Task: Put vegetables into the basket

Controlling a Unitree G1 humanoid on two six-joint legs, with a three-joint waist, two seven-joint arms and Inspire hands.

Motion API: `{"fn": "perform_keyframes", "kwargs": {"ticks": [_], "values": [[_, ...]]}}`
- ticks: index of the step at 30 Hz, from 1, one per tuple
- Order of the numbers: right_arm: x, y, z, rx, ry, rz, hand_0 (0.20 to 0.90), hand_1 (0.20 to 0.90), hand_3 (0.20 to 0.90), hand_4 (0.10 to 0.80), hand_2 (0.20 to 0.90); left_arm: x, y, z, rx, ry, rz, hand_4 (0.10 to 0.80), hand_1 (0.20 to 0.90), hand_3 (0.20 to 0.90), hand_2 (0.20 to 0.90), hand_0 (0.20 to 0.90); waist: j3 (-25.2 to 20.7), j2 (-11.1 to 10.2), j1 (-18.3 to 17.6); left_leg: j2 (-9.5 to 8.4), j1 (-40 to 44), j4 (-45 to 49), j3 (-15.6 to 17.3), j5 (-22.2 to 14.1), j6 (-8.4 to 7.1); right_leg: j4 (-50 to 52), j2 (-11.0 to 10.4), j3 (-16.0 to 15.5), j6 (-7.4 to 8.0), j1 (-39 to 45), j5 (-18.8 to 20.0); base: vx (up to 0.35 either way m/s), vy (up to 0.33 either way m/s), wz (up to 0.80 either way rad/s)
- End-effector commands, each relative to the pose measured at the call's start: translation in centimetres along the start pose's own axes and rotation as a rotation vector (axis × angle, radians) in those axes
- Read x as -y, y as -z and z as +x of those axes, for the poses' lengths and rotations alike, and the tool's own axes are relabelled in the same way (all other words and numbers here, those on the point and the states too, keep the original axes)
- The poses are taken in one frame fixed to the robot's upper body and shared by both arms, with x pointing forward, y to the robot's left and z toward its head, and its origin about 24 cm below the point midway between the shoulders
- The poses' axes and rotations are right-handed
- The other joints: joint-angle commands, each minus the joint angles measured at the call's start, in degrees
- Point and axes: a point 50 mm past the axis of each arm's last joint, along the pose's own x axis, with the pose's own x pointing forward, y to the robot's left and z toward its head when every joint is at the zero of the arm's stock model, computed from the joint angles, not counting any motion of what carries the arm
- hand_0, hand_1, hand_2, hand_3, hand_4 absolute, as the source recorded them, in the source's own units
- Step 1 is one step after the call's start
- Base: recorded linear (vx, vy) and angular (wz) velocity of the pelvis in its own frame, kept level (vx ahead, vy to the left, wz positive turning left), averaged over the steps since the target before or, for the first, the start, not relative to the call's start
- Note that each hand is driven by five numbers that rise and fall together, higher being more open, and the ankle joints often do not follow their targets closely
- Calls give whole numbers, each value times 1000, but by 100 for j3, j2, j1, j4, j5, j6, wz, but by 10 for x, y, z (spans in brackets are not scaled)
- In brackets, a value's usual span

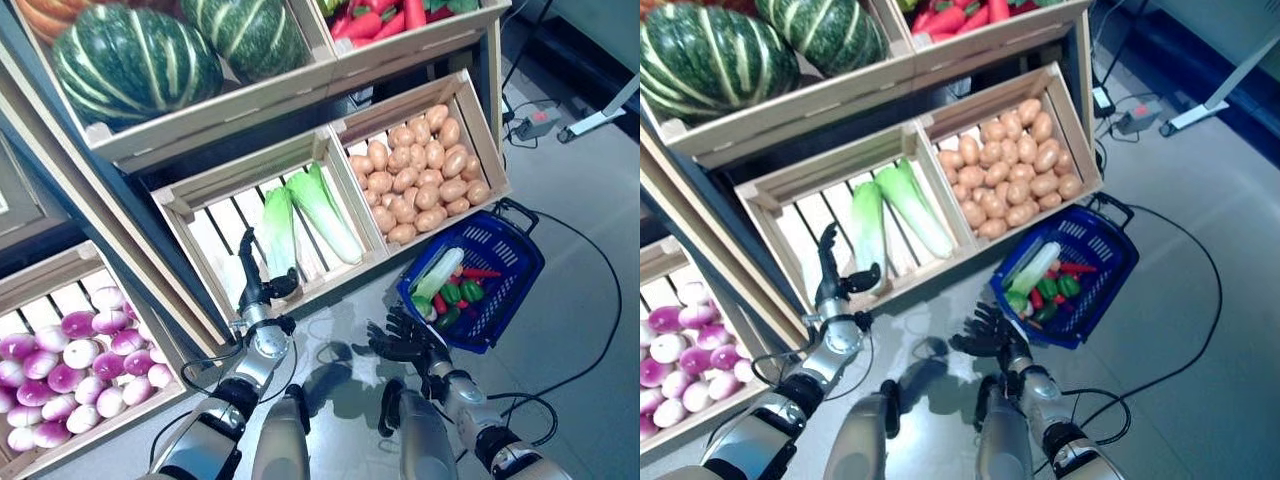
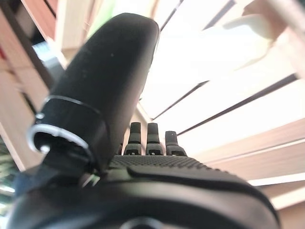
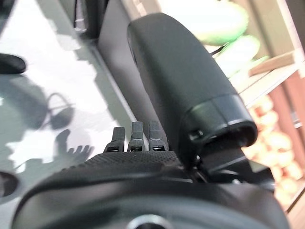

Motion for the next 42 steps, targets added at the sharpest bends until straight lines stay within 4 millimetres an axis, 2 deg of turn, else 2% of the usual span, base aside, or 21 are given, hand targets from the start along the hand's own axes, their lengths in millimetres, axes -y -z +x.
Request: {"fn": "perform_keyframes", "kwargs": {"ticks": [1,7,17,23,30,35,42], "values": [[-2,-21,5,101,11,27,900,900,900,800,900,4,-61,18,192,-146,-192,800,900,900,900,900,-81,68,-106,31,-260,447,-33,-415,155,476,-86,254,-145,18,-228,-67,20,-4],[12,-18,3,80,61,31,900,900,900,800,900,-11,-70,29,164,-338,-293,800,900,900,900,900,9,57,-174,56,-687,985,-89,-673,157,986,-111,344,-151,-477,-410,-21,11,3],[30,-23,-3,101,122,25,900,900,900,800,900,-16,-101,42,242,-344,-334,800,900,900,900,900,162,33,-265,65,-1213,1533,-143,-933,188,1432,-67,461,-116,-1081,-526,-6,13,1],[35,-32,-3,128,123,20,900,900,900,800,900,-33,-122,65,228,-391,-341,800,900,900,900,900,273,-67,-377,130,-1564,1865,-122,-1065,203,1663,8,541,-98,-1454,-562,-10,11,-3],[46,-28,-8,101,134,-15,900,900,900,800,900,-44,-153,83,282,-368,-334,800,900,900,900,900,428,-139,-500,230,-1935,2236,-125,-1198,251,1930,80,606,-105,-1821,-623,-14,6,-4],[52,-25,-11,83,136,-50,900,900,900,800,900,-49,-159,89,279,-385,-290,800,900,900,900,900,485,-142,-548,250,-2084,2326,-136,-1208,282,1980,115,623,-117,-1956,-617,-12,2,-6],[52,-33,-7,96,145,-70,900,900,900,800,900,-59,-157,101,201,-408,-276,800,900,900,900,900,538,-164,-616,260,-2329,2489,-134,-1229,281,2081,181,656,-137,-2181,-611,-17,1,0]]}}
